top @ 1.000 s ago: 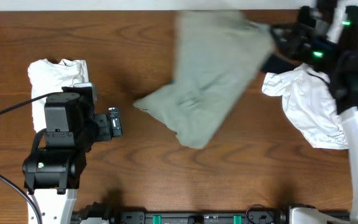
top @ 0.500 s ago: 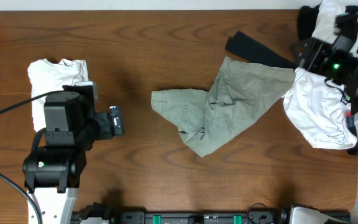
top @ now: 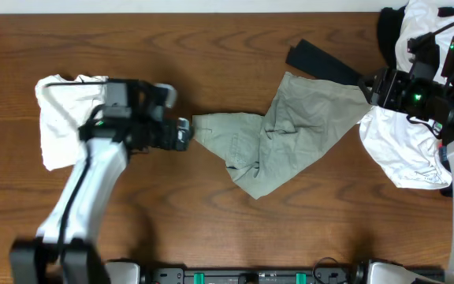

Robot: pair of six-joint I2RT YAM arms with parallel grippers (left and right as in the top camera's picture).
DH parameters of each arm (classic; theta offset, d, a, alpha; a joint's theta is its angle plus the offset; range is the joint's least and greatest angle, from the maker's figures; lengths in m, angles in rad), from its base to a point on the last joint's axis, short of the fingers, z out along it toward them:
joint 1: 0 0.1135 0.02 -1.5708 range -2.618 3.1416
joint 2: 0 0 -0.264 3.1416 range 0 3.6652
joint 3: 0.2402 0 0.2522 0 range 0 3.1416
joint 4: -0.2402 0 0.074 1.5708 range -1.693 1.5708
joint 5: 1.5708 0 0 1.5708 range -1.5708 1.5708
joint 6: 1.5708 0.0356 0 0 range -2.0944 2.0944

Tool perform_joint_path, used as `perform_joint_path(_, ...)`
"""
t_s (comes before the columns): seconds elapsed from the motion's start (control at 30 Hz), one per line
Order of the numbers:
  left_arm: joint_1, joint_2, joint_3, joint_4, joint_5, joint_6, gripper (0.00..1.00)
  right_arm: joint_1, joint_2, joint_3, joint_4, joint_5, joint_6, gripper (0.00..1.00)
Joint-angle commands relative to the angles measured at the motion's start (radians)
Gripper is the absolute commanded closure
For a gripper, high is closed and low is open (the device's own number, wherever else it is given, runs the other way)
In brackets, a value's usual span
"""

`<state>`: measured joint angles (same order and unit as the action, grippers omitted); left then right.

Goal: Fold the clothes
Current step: 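Grasp the pants' left end with the left gripper near the white shirt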

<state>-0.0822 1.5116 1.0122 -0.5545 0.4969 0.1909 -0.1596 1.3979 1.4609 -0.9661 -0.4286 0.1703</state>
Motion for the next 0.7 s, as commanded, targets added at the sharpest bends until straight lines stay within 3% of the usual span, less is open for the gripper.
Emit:
perform_joint_path(0.0, -0.031, 0.088, 0.013, 0.046, 0.097, 0.123, 0.02, 0.007, -0.01, 0.012, -0.006, 0.018, -0.023, 0.34)
perform_joint_path(0.23, -0.068, 0.193, 0.013, 0.184, 0.162, 0.123, 0.04, 0.007, -0.01, 0.012, -0.008, 0.029, -0.023, 0.34)
perform_joint_path(0.3, -0.075, 0.208, 0.013, 0.195, 0.162, 0.123, 0.16, 0.007, -0.01, 0.012, -0.01, 0.037, -0.023, 0.35)
perform_joint_path(0.4, -0.082, 0.209, 0.013, 0.199, 0.163, 0.123, 0.58, 0.007, -0.01, 0.012, -0.009, 0.037, -0.023, 0.35)
perform_joint_path(0.53, -0.083, 0.166, 0.022, 0.202, 0.217, 0.093, 0.89, 0.007, -0.01, 0.012, -0.008, 0.038, -0.023, 0.35)
perform_joint_path(0.57, -0.083, 0.136, 0.032, 0.2, 0.217, 0.061, 0.94, 0.006, -0.01, 0.012, -0.008, 0.041, -0.023, 0.35)
perform_joint_path(0.67, -0.083, 0.036, 0.059, 0.193, 0.214, 0.004, 0.94, 0.006, -0.01, 0.012, -0.01, 0.06, -0.022, 0.36)
